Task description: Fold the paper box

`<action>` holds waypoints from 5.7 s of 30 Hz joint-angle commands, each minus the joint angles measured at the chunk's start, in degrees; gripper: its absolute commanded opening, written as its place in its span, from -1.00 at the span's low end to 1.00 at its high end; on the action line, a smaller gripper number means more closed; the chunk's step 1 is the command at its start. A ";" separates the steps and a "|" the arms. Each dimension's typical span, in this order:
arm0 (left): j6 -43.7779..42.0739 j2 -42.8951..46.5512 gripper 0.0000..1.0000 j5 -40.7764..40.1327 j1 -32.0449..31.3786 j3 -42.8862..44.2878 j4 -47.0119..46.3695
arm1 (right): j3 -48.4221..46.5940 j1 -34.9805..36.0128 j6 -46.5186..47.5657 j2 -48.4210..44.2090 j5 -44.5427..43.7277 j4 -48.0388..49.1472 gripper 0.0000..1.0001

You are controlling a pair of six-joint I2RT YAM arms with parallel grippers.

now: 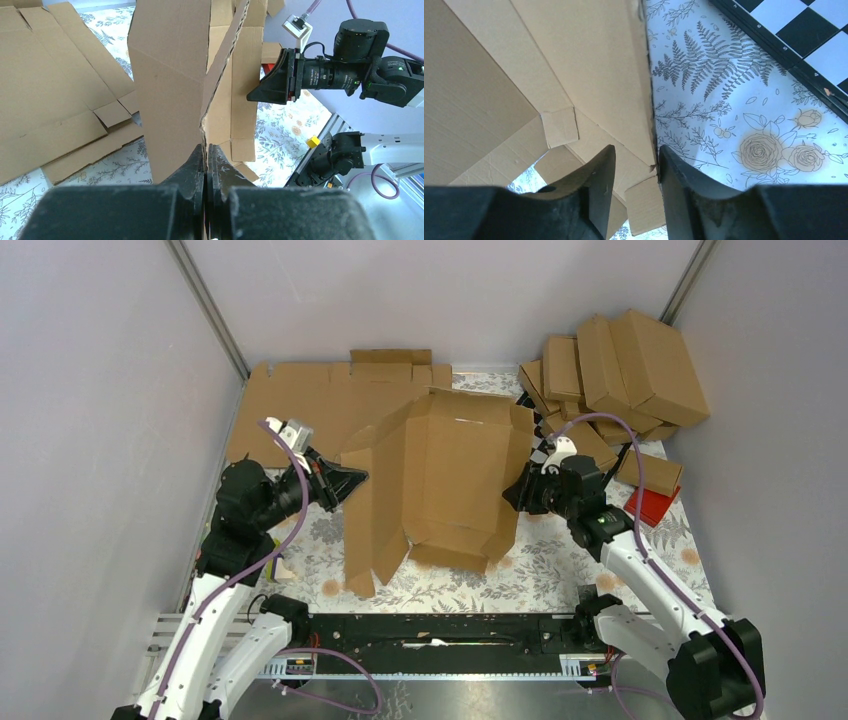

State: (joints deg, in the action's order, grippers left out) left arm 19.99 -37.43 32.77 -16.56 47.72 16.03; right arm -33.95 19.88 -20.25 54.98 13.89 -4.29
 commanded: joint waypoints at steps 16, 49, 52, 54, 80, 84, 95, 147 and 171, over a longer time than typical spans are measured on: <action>-6.47 -4.05 -1.00 -4.54 -0.12 5.64 -5.20 | -11.79 0.82 2.06 4.70 -12.35 3.39 -1.00; 3.13 6.58 -1.00 -4.94 -0.41 -14.69 -20.60 | -2.28 7.99 2.92 9.38 -21.79 17.91 -0.63; 3.01 7.01 -1.00 -5.21 -0.40 -14.59 -20.55 | -2.44 7.99 3.23 8.48 -21.21 16.32 -0.47; 2.56 7.34 -1.00 -5.55 -0.41 -14.39 -19.78 | -2.32 8.00 3.29 7.59 -20.81 15.55 -0.44; -0.86 2.56 -1.00 2.60 -0.41 -9.21 -16.24 | 2.11 8.00 3.34 9.71 -9.68 17.41 -0.13; -1.41 2.18 -1.00 3.11 -0.36 -8.35 -16.12 | 2.39 7.98 3.28 9.88 -8.17 17.15 0.00; -2.43 1.90 -1.00 3.61 -0.38 -7.57 -14.50 | 4.80 7.97 3.99 6.12 -6.60 18.25 0.68; 1.93 -0.81 -1.00 7.91 -0.41 -6.18 -18.43 | 9.34 8.34 3.12 8.31 5.34 15.99 0.99; 5.13 -4.29 -1.00 8.18 -0.41 -5.14 -20.84 | 10.78 17.42 8.28 8.47 -2.54 19.97 0.99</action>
State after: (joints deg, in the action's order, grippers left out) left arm 24.10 -41.10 39.90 -16.84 40.18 -2.81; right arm -23.86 35.90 -13.82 65.21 11.99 11.11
